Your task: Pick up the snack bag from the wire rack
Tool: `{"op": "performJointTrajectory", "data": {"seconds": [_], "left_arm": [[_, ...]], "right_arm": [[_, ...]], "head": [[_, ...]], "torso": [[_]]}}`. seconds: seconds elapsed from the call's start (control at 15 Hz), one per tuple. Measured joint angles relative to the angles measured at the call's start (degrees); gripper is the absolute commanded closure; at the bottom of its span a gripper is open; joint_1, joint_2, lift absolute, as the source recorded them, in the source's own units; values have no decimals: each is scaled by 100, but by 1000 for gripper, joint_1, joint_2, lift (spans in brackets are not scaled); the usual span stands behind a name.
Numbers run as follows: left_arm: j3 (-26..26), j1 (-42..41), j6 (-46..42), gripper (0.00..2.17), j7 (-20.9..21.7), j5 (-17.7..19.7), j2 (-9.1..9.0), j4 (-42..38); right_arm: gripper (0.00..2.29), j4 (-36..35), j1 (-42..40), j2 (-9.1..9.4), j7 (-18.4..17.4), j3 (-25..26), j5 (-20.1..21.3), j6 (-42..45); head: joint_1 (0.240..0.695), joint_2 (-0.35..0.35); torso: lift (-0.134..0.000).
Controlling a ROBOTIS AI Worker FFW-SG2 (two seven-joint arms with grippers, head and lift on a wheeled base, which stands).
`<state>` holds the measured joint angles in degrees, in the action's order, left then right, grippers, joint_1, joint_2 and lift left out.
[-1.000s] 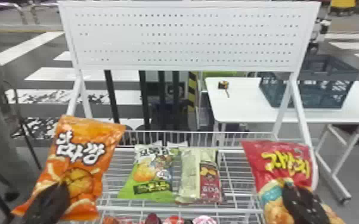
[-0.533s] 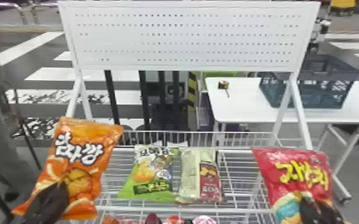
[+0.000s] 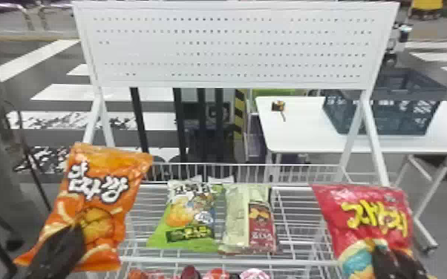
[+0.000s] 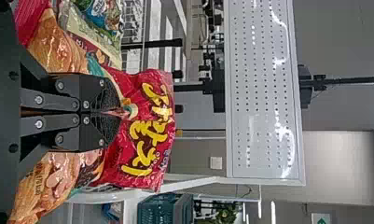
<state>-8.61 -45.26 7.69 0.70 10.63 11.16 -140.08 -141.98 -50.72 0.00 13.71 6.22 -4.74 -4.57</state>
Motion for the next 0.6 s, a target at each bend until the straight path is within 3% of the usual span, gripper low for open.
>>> {"op": "performJointTrajectory", "data": {"seconds": [0.6], "left_arm": [[-9, 8, 0, 2017, 0, 0, -5, -17]], "right_arm": [[2243, 25, -4, 0, 0, 11, -15, 4]], "head": [[499, 0]], "torso": [[0]]}}
